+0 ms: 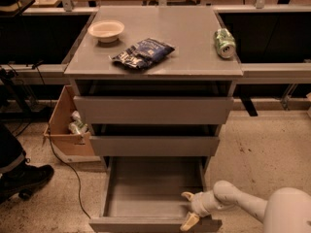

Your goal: Close bottom drawer

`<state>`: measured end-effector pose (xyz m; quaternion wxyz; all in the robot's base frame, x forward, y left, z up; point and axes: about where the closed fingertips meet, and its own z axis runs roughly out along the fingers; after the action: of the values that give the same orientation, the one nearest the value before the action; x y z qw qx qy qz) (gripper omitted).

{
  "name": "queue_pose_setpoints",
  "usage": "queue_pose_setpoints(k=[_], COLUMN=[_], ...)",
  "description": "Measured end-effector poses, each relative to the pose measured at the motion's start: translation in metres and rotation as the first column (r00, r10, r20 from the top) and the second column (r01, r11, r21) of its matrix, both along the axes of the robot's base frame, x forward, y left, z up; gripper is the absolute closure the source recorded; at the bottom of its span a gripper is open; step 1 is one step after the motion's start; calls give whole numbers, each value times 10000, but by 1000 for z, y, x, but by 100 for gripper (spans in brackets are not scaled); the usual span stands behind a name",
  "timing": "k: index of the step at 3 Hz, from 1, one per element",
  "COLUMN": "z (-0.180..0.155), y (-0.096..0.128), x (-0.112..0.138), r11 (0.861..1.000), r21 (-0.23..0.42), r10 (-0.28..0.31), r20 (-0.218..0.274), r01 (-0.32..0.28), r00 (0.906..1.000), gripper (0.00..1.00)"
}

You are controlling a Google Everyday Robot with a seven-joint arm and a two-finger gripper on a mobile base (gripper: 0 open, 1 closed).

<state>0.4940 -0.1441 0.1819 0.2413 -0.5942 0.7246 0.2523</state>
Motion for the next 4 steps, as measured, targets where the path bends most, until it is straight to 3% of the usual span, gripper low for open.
queue_pose_setpoints(k=[1, 3, 4], z=[-3, 4, 18], y=[0, 0, 2], x=[26, 27, 47], r11=[10000, 10000, 10000], r21=[-26, -26, 3], r10=[23, 21, 73], r20=[257, 287, 714], r01=[-22, -20, -73], r00=[9997, 9996, 9974], gripper=[40, 86, 91])
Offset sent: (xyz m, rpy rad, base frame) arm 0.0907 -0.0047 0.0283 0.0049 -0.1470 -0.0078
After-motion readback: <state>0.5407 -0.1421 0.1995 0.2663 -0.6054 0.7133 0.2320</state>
